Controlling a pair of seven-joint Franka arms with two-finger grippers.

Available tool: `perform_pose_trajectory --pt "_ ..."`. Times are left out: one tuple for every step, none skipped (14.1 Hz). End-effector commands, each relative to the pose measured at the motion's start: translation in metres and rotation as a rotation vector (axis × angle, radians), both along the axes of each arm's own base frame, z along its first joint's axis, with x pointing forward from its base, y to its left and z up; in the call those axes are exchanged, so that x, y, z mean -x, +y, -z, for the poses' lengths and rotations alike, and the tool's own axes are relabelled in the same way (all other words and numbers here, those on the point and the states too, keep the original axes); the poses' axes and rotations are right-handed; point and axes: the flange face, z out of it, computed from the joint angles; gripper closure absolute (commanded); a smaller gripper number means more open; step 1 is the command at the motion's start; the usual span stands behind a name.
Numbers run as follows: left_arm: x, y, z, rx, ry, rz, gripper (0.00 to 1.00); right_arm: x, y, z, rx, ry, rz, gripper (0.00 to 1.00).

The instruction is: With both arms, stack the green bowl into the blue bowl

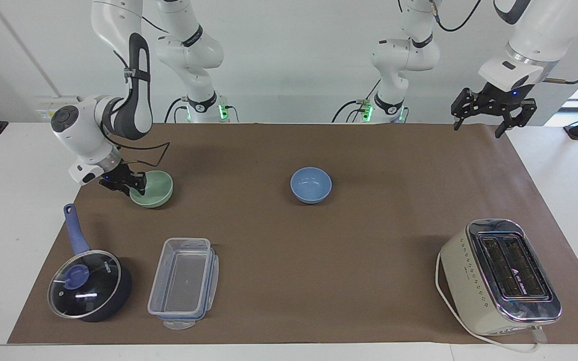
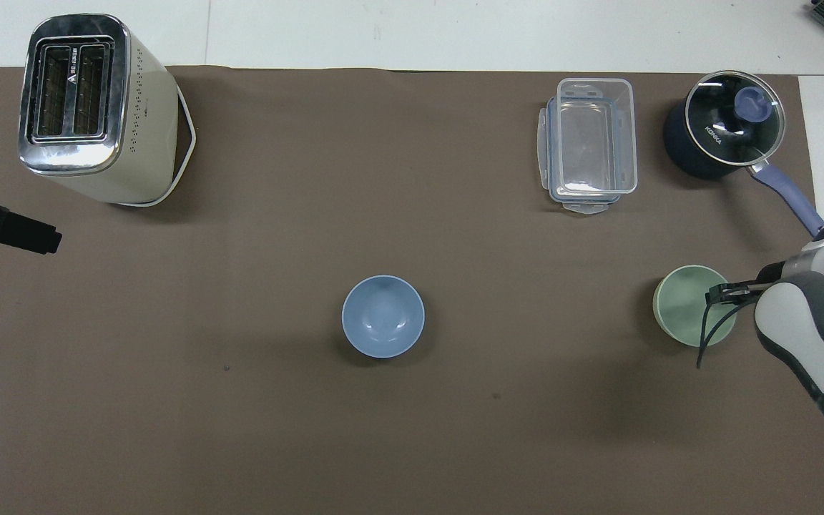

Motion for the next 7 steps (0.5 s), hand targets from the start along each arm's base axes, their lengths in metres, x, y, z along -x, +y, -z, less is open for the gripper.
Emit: perform_pose_trajectory --pt "0.007 0.008 0.004 -0.004 0.017 -0.055 0.0 -0.002 -0.004 0.001 -0.008 -0.018 0.019 1.0" --pt "0.008 0.007 0.004 -0.004 0.015 -0.073 0.0 -0.003 -0.004 0.0 -0.015 -0.023 0.039 1.0" --pt "0.008 0.007 0.004 -0.004 0.015 -0.076 0.0 -0.004 -0.006 -0.002 -0.035 -0.03 0.057 1.0" --pt "0.008 0.007 0.004 -0.004 0.015 -0.078 0.0 -0.008 -0.006 -0.004 -0.04 -0.03 0.056 1.0" --pt "0.008 0.007 0.004 -0.004 0.015 -0.078 0.0 -0.01 -0.006 -0.008 -0.042 -0.032 0.056 1.0" --pt "0.007 0.009 0.004 -0.004 0.015 -0.083 0.0 -0.015 -0.002 -0.019 -0.047 -0.03 0.046 1.0" --pt "0.008 0.008 0.003 -0.006 0.013 -0.078 0.0 -0.018 -0.002 -0.032 -0.058 -0.016 0.038 1.0"
